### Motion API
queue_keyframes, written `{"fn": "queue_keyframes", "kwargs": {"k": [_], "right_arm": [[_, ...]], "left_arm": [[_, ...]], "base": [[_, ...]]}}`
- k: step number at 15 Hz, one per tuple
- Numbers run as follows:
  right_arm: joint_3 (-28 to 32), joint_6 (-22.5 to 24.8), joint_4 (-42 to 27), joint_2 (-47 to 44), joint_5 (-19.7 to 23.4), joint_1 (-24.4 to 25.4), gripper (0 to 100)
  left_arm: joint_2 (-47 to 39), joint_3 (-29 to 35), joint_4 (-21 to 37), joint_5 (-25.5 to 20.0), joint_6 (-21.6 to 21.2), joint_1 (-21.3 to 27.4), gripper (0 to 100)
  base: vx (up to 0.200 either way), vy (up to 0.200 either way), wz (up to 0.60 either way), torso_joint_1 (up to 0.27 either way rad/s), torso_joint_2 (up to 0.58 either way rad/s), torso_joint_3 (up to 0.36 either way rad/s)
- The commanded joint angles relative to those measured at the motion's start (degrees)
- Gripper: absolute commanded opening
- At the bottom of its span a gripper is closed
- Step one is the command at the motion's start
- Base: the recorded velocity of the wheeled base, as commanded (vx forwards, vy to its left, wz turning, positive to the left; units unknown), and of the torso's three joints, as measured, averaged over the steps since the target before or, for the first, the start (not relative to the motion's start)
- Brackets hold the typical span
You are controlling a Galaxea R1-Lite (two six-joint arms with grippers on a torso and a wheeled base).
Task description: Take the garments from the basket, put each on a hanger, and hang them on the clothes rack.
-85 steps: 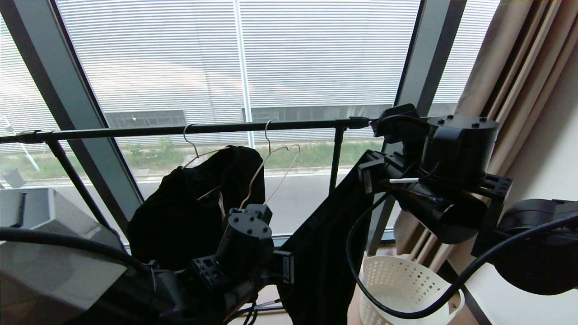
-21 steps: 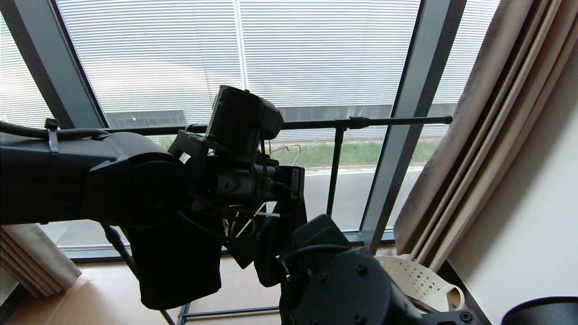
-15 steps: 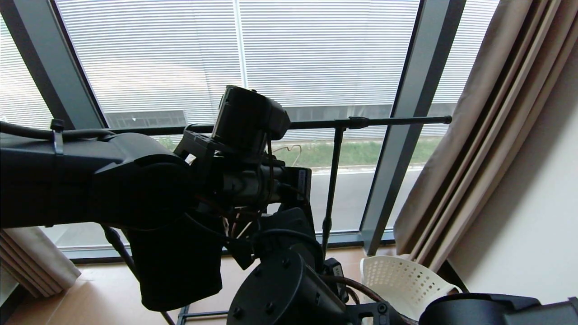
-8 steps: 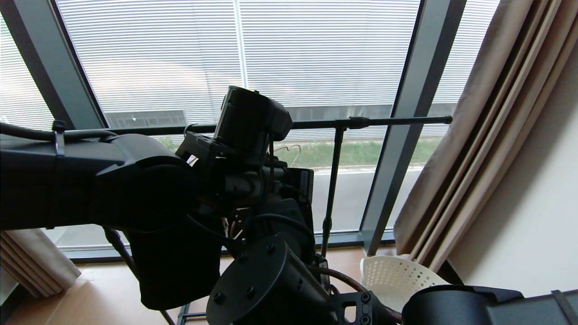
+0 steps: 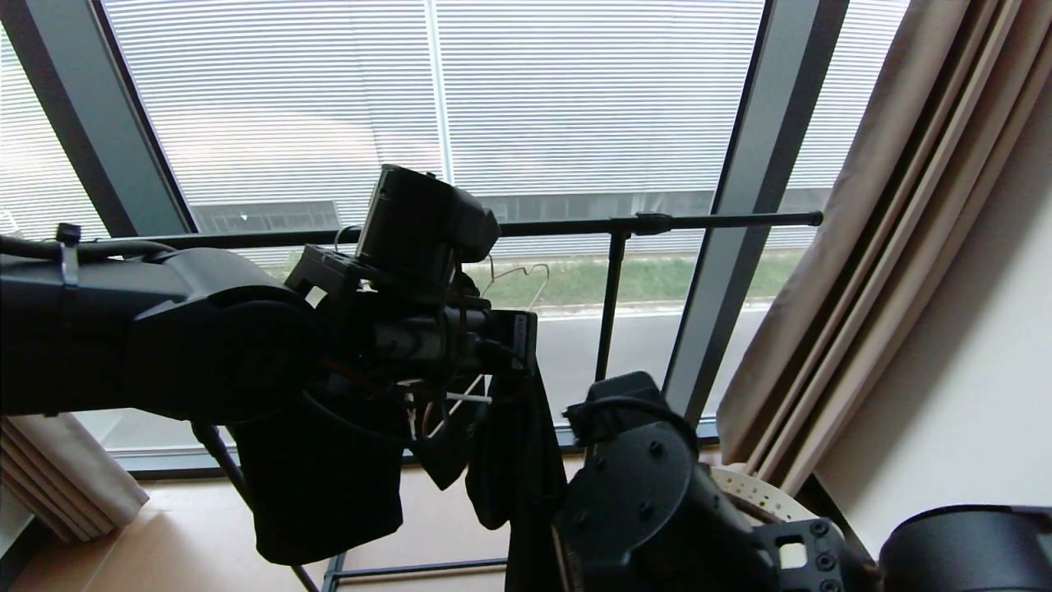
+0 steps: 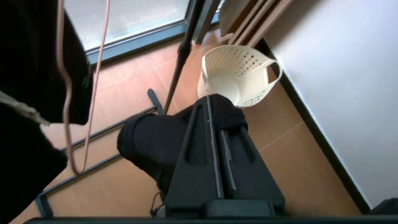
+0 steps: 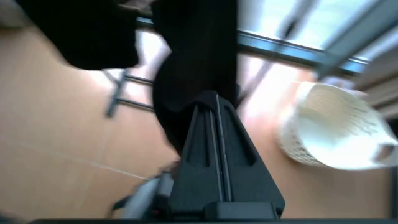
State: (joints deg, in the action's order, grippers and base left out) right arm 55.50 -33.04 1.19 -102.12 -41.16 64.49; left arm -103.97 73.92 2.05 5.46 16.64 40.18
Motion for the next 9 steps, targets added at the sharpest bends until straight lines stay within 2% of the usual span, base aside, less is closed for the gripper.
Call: {"fn": "queue_keyframes", "kwargs": {"k": [1, 3, 4, 7, 9], "right_arm": [[-3.74, 0.87, 0.21, 5.18, 0.02, -6.57, 0], [-3.38, 2.36, 0.56, 4.83, 0.37, -11.14, 0], [-1.10, 3.86, 1.18, 3.33, 2.40, -14.57, 0], [6.28, 5.70, 2.58, -1.68, 4.68, -18.87, 0], [10.85, 5.88, 2.67, -4.40, 6.35, -19.93, 0]], "left_arm": [[2.37, -1.77, 0.76, -0.01, -0.12, -0.98, 0], [3.87, -3.08, 2.17, -0.01, -0.20, -1.33, 0], [5.71, -4.67, 3.93, -0.01, -0.56, -1.33, 0], [8.26, -8.01, 7.09, 0.08, -1.96, -1.16, 0], [8.70, -9.85, 9.29, 0.08, -2.05, -0.54, 0]], "base": [[0.000, 0.000, 0.00, 0.000, 0.00, 0.000], [0.000, 0.000, 0.00, 0.000, 0.00, 0.000], [0.000, 0.000, 0.00, 0.000, 0.00, 0.000], [0.000, 0.000, 0.00, 0.000, 0.00, 0.000], [0.000, 0.000, 0.00, 0.000, 0.00, 0.000]]}}
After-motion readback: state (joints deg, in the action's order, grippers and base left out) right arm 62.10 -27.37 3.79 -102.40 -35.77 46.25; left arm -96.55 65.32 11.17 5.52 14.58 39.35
